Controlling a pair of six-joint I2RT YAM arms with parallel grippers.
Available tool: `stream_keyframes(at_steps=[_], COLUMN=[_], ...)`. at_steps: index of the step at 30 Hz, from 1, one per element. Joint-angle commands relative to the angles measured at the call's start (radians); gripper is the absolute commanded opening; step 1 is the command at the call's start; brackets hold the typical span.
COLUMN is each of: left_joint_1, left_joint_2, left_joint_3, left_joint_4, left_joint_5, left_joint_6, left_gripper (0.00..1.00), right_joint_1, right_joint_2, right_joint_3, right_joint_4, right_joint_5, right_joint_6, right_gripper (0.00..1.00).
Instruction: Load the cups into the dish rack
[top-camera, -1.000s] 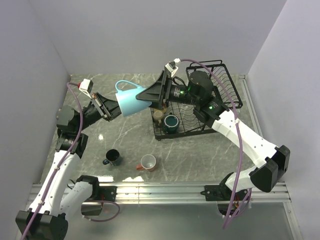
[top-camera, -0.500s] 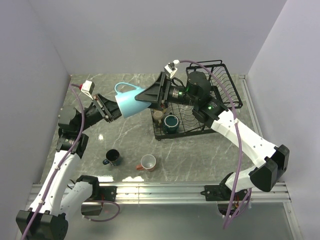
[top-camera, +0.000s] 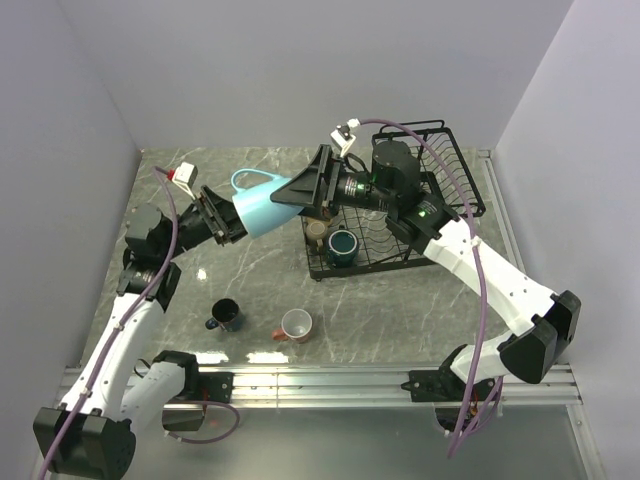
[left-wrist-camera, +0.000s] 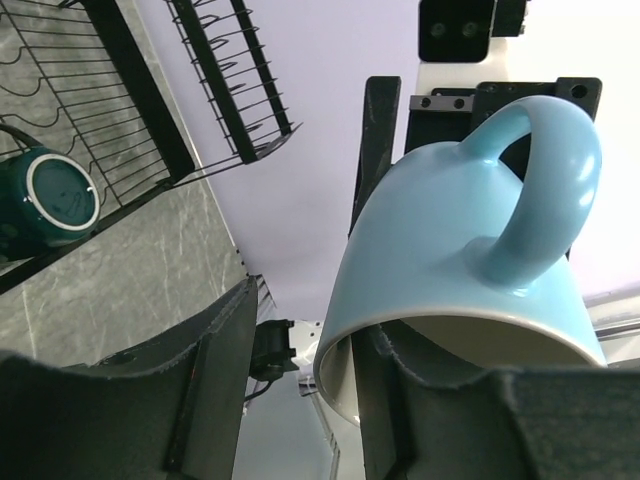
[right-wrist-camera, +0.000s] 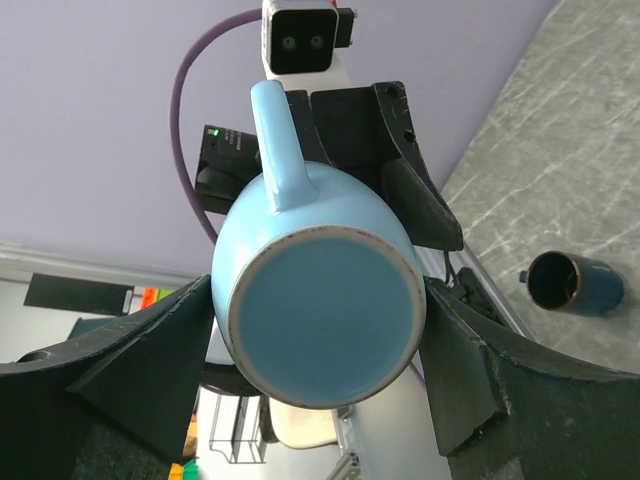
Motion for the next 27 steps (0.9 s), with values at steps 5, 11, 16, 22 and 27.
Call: stream_keyframes(at_steps=[5,11,16,22,27], left_joint_1=[0.007,0.028,0.043,0.05,0.05], left_joint_2=[0.03,0.025,0.028,0.027,0.028], left_joint_3=[0.034,0.027,0.023,0.017,0.022], left_joint_4=[-0.046,-0.054,-0.051,-0.057,-0.107], left_joint_5=[0.013,0.012,0.016,0.013,0.0], left_joint_6=[0.068,0.076,0.072,0.074,0.106], left_gripper=[0.47,0.48,0.47,0.47,0.47], right_joint_1=[-0.047,-0.105,-0.157,-0.27,-0.387], right_joint_2=[-0.07,-0.094,-0.123,-0.157,-0.156], right_joint_3=[0.053,0.026,-0.002,0.005,0.117], right_joint_4=[0.115,0.104,0.101,0.029,-0.198], right_joint_5=[0.011,0.002,-0.006,-0.024,0.075], right_joint_6=[-0.006,-0.017,-0.029,-0.083,-0.236], right_gripper=[0.0,0.0,0.0,0.0,0.0])
